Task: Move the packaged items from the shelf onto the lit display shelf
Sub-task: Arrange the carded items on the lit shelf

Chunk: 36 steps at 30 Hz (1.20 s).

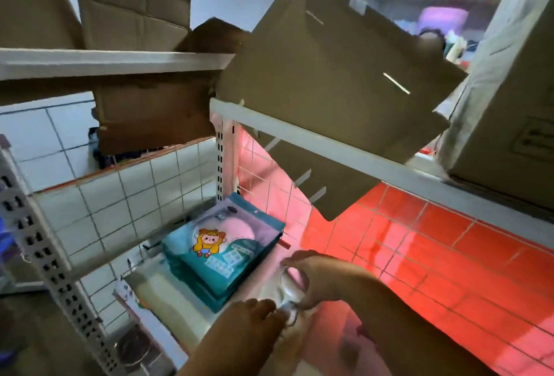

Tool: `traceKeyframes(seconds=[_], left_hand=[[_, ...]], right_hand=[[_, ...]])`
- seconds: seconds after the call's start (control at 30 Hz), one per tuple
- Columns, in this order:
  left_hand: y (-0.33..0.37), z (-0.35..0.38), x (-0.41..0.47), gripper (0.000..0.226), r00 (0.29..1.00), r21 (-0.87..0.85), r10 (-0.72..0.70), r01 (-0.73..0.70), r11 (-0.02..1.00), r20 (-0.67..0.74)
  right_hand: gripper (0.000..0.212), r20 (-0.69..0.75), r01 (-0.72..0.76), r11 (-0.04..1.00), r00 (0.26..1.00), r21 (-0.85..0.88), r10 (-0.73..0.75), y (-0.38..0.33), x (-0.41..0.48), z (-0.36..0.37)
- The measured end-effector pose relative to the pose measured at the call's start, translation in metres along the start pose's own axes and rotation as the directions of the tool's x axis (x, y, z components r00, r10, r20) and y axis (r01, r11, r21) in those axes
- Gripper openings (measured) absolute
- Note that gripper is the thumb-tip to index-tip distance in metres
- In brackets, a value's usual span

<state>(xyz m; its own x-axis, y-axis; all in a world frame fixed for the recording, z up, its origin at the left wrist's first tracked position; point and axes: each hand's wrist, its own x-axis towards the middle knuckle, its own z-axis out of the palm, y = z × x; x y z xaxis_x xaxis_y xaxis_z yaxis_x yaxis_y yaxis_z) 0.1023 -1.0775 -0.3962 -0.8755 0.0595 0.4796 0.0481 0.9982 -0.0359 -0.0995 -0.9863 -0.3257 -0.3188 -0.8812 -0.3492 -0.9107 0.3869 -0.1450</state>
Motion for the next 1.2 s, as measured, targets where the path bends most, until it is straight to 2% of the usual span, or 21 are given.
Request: traceKeyframes(seconds=[0.1,0.17,0.27,0.37,0.53,0.6,0.73,0.9,1.03,1.2], left_hand=[[-0.009,0.018,0.0,0.044,0.999,-0.045,0.025,-0.026,0.999,-0.032],[-0.013,0.022,-0.002,0.04,0.998,-0.09,0.047,-0.049,0.995,-0.031],[-0.018,0.027,-0.007,0.041,0.996,-0.135,0.073,-0.08,0.988,-0.057],[-0.023,0.03,-0.01,0.054,0.993,-0.171,0.092,-0.103,0.98,-0.067],[-0.028,0.036,-0.005,0.059,0.99,-0.18,0.132,-0.139,0.974,-0.051],[-0.03,0.039,-0.005,0.058,0.991,-0.183,0.136,-0.136,0.974,-0.011],[-0.032,0.041,-0.011,0.052,0.991,-0.217,0.128,-0.115,0.969,0.044],[-0.028,0.05,-0.018,0.049,0.992,-0.225,0.128,-0.129,0.966,-0.019],[-0.027,0.066,-0.026,0.048,0.993,-0.24,0.096,-0.111,0.965,-0.071],[-0.027,0.052,-0.023,0.036,0.987,-0.247,0.122,-0.145,0.958,-0.107]], right_hand=[[0.074,0.012,-0.071,0.997,0.997,-0.02,0.071,-0.005,0.002,0.005],[0.063,0.023,-0.134,0.99,0.991,0.041,0.133,-0.01,-0.001,0.014],[0.057,-0.018,-0.216,0.97,0.975,0.112,0.22,-0.016,-0.007,0.033],[0.049,-0.063,-0.288,0.938,0.95,0.195,0.305,-0.025,-0.012,0.03],[0.055,-0.124,-0.364,0.895,0.906,0.256,0.404,-0.036,-0.014,0.033],[0.052,-0.142,-0.376,0.895,0.899,0.239,0.415,-0.038,-0.011,0.044],[0.043,-0.088,-0.403,0.894,0.901,0.196,0.425,-0.042,-0.003,0.056],[0.047,-0.148,-0.378,0.902,0.9,0.207,0.41,-0.038,-0.004,0.066],[0.049,-0.141,-0.381,0.903,0.901,0.197,0.411,-0.035,-0.001,0.074],[0.056,-0.162,-0.365,0.91,0.903,0.199,0.397,-0.033,-0.001,0.084]])
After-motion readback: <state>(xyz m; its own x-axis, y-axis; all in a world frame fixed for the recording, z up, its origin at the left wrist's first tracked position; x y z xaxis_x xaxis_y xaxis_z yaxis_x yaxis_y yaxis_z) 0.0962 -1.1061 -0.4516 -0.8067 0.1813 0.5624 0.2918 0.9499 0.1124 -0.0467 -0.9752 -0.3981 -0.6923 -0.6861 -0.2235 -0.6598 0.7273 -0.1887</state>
